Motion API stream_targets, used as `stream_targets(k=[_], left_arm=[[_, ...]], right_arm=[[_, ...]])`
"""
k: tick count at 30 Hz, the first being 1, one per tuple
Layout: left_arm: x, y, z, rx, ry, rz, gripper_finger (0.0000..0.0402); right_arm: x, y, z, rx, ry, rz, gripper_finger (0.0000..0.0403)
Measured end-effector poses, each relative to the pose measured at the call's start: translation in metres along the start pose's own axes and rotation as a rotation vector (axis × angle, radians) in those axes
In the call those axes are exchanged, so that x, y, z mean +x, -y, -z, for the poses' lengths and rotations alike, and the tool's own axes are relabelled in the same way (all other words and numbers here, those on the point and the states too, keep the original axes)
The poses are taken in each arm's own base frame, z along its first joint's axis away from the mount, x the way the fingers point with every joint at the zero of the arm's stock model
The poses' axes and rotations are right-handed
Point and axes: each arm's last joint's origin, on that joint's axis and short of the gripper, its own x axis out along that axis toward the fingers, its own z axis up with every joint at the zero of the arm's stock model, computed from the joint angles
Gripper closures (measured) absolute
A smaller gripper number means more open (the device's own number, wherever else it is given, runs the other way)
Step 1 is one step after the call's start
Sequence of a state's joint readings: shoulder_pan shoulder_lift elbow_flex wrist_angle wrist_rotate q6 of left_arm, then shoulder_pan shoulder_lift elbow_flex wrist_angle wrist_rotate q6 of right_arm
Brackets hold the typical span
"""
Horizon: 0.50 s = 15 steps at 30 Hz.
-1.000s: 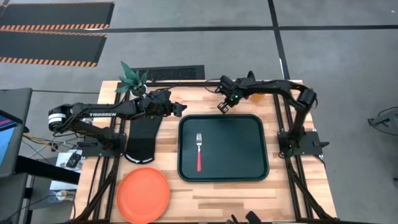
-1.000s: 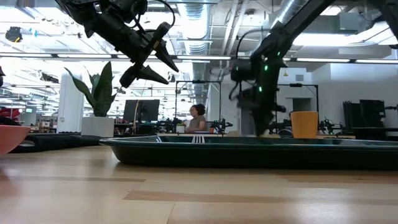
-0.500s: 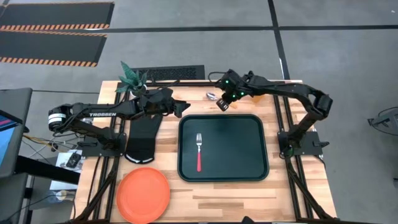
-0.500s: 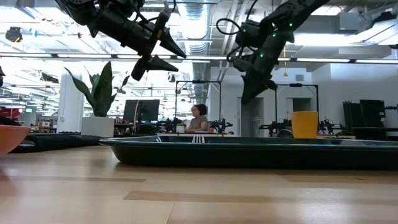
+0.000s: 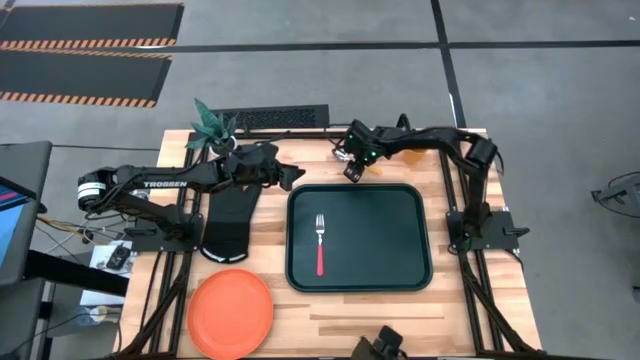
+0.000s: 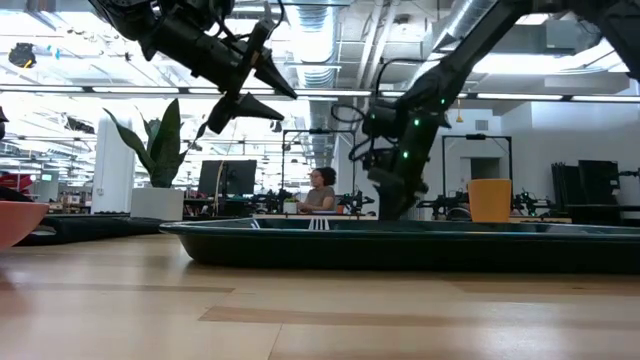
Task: Pick and place plate/cup/fork/spoon on tray
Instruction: Put the yellow spoon to the left of the pink fork on the black tray
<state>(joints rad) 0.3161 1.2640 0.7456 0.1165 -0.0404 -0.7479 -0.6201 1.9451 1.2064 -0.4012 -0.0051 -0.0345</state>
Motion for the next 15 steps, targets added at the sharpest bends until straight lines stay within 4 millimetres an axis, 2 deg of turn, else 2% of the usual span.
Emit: stream_targets(k=[3,7,8,12,15], left_arm=[[0.000,-0.001,0.000,0.000,0.000,-0.014,0.0212],[0.000,-0.002,0.000,0.001,0.015,-0.039,0.0212],[0.000,-0.002,0.000,0.001,0.020,-0.046,0.0212],[0.000,-0.003,0.000,0.002,0.035,-0.063,0.0212],[0.000,-0.003,0.000,-0.001,0.034,-0.062,0.0212]], right_arm=[[0.006,0.012,0.005,0.036,-0.047,-0.011,0.0224],[0.008,0.021,0.011,0.063,-0.103,-0.022,0.0356],[0.008,0.021,0.011,0.061,-0.109,-0.027,0.0374],[0.006,0.019,0.011,0.064,-0.110,-0.015,0.0376],[-0.003,0.015,0.011,0.055,-0.106,-0.015,0.0384]])
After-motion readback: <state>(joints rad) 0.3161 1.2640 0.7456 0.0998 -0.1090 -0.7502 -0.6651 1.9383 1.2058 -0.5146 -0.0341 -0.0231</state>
